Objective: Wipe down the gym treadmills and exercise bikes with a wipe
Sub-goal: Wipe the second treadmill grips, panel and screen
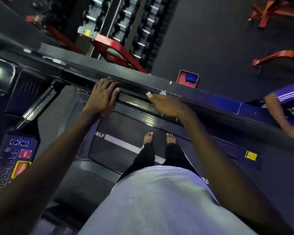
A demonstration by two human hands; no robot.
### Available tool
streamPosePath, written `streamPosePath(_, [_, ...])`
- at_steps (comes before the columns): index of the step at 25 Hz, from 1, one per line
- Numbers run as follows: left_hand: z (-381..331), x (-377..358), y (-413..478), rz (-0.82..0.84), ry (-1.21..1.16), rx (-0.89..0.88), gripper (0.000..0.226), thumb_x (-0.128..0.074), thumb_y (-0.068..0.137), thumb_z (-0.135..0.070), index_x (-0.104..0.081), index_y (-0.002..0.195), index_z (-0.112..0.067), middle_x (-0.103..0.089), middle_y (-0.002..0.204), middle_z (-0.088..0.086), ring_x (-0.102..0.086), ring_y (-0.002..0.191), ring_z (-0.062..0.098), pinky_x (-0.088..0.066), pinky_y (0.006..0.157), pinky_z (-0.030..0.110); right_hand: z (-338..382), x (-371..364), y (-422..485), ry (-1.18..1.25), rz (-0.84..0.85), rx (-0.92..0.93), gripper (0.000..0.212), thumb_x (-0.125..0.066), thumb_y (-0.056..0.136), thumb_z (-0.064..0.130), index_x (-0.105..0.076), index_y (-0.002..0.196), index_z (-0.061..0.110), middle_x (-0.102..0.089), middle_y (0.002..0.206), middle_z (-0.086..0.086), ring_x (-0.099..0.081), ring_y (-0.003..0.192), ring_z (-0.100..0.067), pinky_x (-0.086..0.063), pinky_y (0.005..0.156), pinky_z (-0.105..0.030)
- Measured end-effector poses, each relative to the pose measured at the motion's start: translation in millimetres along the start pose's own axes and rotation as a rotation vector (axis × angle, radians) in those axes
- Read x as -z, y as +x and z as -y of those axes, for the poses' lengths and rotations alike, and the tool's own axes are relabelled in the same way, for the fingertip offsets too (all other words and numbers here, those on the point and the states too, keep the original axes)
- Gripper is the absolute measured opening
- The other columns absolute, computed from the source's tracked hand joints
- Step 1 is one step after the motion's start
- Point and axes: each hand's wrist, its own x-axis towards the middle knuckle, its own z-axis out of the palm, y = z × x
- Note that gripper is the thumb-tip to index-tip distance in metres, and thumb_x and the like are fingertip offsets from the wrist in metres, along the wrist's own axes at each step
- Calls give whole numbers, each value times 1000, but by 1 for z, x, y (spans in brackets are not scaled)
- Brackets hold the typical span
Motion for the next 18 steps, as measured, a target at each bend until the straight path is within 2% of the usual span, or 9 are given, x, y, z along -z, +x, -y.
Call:
streamPosePath(2, [0,-2,-4,42,18,67,40,-30,105,-33,-57,130,-15,-56,132,9,-40,135,26,-19,115,36,13,-12,6,-65,-56,94,51,-19,105,51,-45,143,30,-44,150,-12,-40,137,-35,-34,110,-44])
streamPosePath(5, [-4,-2,-3,88,-18,120,48,-23,104,-38,-55,133,-16,-53,134,9,-34,139,26,-11,118,35,2,-28,-1,-173,-276,246,45,-29,105,37,-42,144,18,-56,137,-5,-54,122,-31,-47,93,-44])
streamPosePath(7, [-5,-1,-2,117,-25,125,52,-20,103,-41,-54,132,-14,-53,134,10,-34,140,27,-12,118,39,-12,-37,-9,-230,-386,316,46,-36,103,31,-43,145,13,-54,141,-6,-53,125,-26,-44,97,-39])
streamPosePath(10, [-3,1,-4,115,-14,185,59,-21,102,-48,-48,138,-11,-46,144,12,-28,145,26,-10,119,38,-26,-50,-21,-356,-474,506,49,-35,103,30,-42,147,10,-40,154,-8,-35,143,-20,-30,116,-37])
streamPosePath(12, [0,4,-10,103,-35,254,61,-26,101,-53,-40,145,-12,-36,153,10,-19,148,25,-8,120,38,-40,-52,-23,-506,-453,623,50,-34,103,26,-37,150,10,-29,159,-7,-23,149,-19,-23,120,-38])
streamPosePath(15, [8,10,-22,124,-72,306,64,-27,100,-57,-32,152,-20,-24,161,7,-10,151,22,-4,120,37,-44,-55,-20,-725,-422,679,56,-38,99,22,-28,154,12,-19,163,-4,-14,151,-20,-15,122,-37])
streamPosePath(18, [13,11,-18,137,-96,298,73,-23,94,-63,-36,151,-19,-26,160,11,-12,151,26,-4,120,36,-22,-71,-3,-942,-407,733,62,-42,92,22,-32,152,9,-22,162,-6,-16,150,-25,-13,122,-40])
